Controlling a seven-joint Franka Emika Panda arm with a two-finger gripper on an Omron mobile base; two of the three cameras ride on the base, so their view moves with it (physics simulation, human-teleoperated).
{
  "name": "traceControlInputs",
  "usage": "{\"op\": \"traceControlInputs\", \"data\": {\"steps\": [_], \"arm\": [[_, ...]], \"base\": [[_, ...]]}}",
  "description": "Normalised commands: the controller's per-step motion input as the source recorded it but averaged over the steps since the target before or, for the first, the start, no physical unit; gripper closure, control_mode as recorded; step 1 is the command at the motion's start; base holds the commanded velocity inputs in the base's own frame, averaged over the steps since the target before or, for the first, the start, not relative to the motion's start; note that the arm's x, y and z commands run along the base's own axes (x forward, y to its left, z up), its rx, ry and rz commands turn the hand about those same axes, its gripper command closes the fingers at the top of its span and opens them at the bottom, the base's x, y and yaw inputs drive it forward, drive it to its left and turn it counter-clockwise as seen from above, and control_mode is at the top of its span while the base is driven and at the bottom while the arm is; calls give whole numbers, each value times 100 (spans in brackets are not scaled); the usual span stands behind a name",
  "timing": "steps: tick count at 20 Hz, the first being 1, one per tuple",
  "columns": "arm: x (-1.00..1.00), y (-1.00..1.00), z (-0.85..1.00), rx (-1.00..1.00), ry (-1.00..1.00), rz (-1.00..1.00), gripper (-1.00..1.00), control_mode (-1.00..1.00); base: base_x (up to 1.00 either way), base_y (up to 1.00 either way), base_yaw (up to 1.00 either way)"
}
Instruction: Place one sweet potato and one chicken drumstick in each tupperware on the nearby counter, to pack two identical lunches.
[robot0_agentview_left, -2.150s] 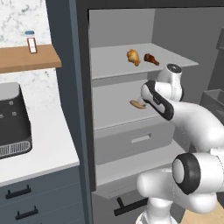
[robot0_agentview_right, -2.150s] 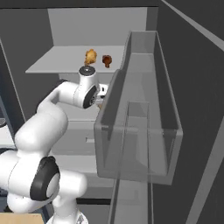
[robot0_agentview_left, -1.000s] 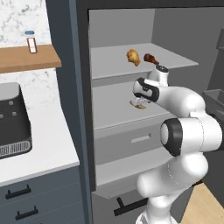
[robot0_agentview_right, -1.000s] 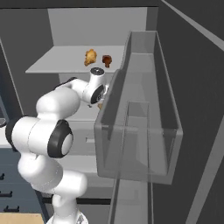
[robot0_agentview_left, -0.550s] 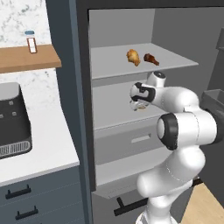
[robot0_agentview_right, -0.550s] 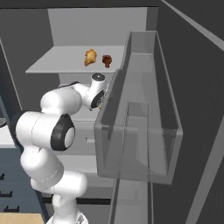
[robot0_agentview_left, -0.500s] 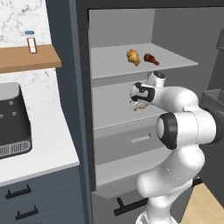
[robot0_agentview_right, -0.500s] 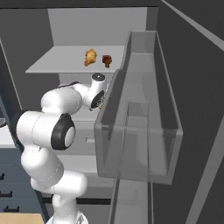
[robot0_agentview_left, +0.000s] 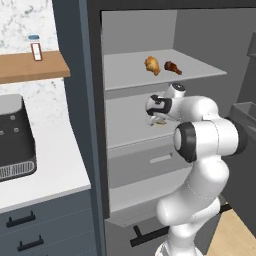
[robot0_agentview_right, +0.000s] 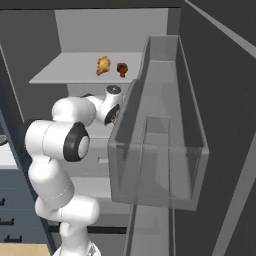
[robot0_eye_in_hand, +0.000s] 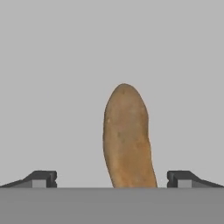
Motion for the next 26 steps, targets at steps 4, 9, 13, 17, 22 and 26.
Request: {"op": "traceControlInputs", "data": {"steps": [4,9,13,17,22,26], "arm": [[26,0,-7,0,0,3,-100,-100],[43,0,-2,0,0,4,-100,-100],[16,0,0,0,0,1,-100,-100],[0,0,0,0,3,0,100,-100],[0,0,0,0,3,0,100,-100],[-9,-3,0,0,1,0,100,-100]], "base": [[0,0,0],[0,0,0],[0,0,0],[0,0,0],[0,0,0],[0,0,0]]}}
